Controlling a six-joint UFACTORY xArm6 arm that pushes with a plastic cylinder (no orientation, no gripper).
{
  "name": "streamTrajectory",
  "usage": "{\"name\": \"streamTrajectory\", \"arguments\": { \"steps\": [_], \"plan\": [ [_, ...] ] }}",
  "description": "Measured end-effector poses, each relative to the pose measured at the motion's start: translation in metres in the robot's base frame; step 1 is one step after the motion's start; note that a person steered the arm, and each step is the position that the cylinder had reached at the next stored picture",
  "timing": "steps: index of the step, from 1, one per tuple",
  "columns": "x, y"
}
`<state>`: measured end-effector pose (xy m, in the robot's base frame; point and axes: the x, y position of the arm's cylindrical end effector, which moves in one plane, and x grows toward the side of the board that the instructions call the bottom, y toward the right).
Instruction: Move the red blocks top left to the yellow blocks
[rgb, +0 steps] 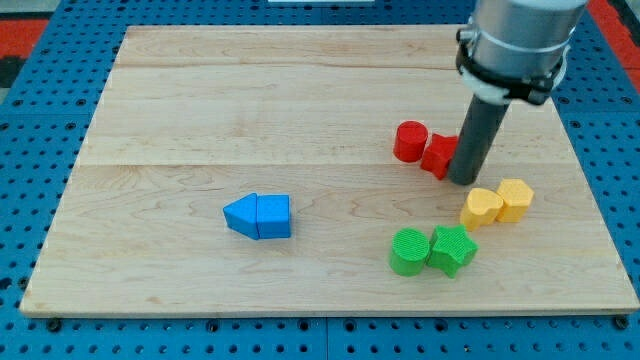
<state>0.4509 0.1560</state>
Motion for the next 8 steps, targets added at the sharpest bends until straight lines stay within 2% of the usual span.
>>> {"name": "streamTrajectory", "arguments": {
  "steps": [1, 4, 5, 7, 8],
  "plan": [
    [-0.05, -0.045],
    [-0.14, -0.064],
    [-0.154, -0.079],
    [-0.144, -0.087],
    [-0.153, -0.09]
  ]
}}
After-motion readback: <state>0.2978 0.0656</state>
